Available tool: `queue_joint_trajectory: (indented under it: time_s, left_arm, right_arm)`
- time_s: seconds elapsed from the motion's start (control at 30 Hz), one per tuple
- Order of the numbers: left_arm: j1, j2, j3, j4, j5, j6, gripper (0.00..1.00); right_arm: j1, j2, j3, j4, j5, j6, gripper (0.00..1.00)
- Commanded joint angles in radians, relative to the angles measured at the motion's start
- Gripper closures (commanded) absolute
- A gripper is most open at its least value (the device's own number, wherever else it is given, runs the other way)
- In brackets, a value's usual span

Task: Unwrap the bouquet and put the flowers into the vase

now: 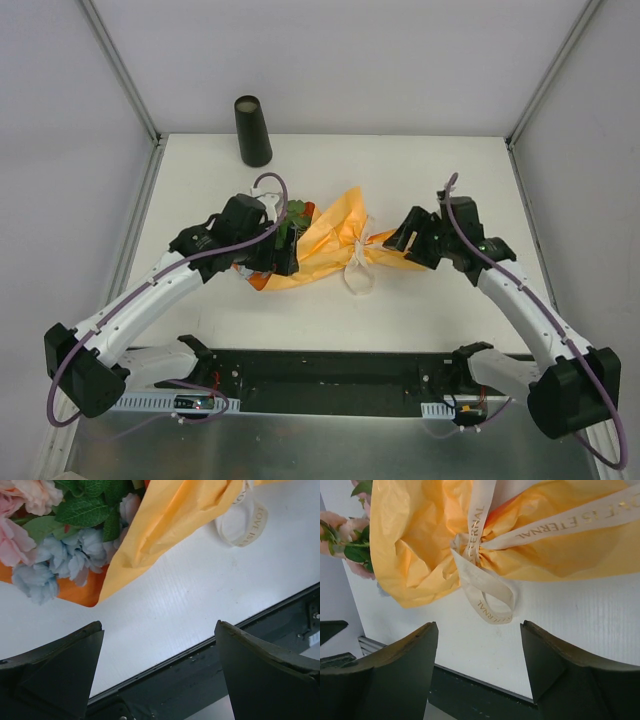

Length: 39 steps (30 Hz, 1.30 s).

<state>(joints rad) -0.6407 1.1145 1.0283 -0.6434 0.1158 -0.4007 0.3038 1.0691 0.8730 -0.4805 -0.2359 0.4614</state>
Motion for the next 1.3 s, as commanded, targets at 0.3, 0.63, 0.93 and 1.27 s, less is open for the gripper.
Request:
queue_joint_trajectory:
  time_s: [0.3,0.63,0.93,1.27]
  left_arm:
    - [0.003,-0.093,-0.056,-0.036,-0.189,0.12,0.01]
    - [0.003,-0.163,-0.07,-0.036,-0.274,0.111,0.01]
    - [0.003,-0.154,-0.068,-0.036,-0.289,0.109,0.01]
    - [0.003,-0.162,-0.073,-0.036,-0.297,0.105,0.01]
  right_arm:
    - [0.188,0.376,0.151,0.304,0.102,-0.199,0.43]
    - [0.282,0.594,0.32,0.186,0.23,-0.242,0.47]
    - [0.339,0.644,0.371,0.102,0.415,-0.267,0.58]
    - [0.353,0.646,0.351,0.105,0.435,-0.263,0.76]
